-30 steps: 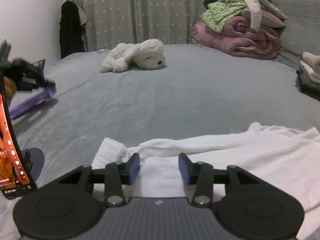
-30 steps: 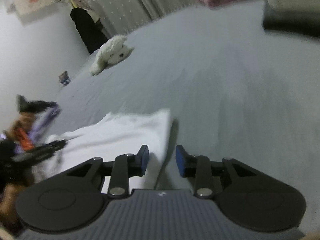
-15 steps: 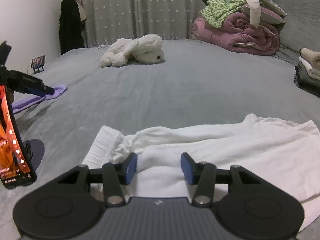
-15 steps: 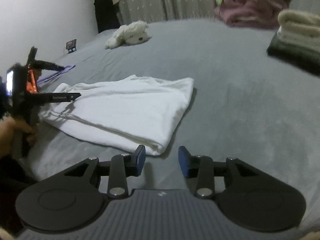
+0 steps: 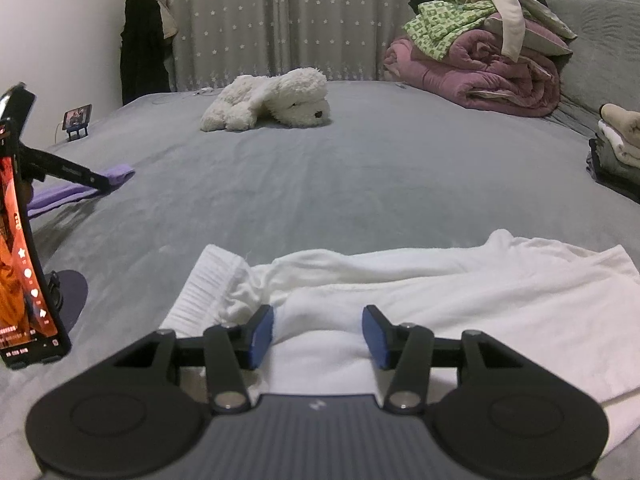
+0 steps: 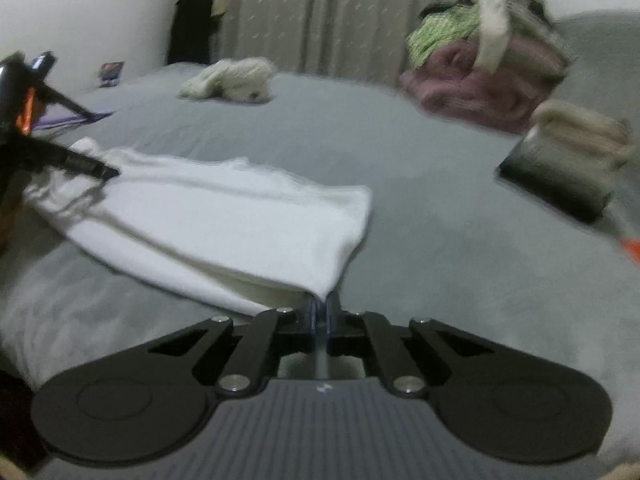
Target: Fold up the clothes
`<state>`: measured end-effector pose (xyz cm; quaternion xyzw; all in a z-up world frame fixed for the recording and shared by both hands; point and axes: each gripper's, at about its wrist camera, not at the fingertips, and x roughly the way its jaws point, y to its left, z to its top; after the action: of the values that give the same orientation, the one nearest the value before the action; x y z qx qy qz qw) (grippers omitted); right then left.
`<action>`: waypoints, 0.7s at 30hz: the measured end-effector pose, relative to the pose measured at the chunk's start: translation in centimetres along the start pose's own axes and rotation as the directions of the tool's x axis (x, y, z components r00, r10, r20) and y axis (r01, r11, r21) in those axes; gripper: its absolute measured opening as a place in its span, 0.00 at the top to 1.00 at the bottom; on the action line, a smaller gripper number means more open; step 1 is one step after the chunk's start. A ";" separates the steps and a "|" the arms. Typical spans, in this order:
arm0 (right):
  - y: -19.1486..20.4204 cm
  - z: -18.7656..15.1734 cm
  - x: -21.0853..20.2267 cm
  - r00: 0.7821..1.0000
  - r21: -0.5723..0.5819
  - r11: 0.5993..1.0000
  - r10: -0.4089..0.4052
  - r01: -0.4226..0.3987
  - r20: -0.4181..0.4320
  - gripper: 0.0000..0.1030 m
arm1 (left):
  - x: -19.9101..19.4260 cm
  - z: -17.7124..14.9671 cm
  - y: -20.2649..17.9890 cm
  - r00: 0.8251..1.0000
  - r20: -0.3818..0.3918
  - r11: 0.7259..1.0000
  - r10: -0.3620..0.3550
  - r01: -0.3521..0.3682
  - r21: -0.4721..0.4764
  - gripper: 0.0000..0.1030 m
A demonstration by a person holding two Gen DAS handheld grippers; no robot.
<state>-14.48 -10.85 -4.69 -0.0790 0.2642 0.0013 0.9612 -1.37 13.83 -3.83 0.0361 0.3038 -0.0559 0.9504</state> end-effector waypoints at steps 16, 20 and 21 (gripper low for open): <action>-0.4 0.2 -2.0 0.994 0.148 0.989 0.022 -0.005 -0.110 0.56 | -2.4 1.1 -2.2 0.998 0.011 0.998 -0.066 0.066 0.025 0.44; 1.0 -0.7 -2.0 0.987 0.219 0.973 0.098 -0.068 -0.129 0.56 | -4.0 1.1 -4.4 0.988 0.033 0.986 -0.148 0.145 0.077 0.42; 1.1 -0.8 -2.0 0.985 0.217 0.973 0.106 -0.075 -0.134 0.56 | -4.3 1.0 -5.1 0.985 0.033 0.981 -0.172 0.168 0.099 0.42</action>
<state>-16.68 -9.80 -4.47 0.0358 0.3354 0.0115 0.9413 -4.96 9.01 -0.69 0.0546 0.2829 -0.1521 0.9454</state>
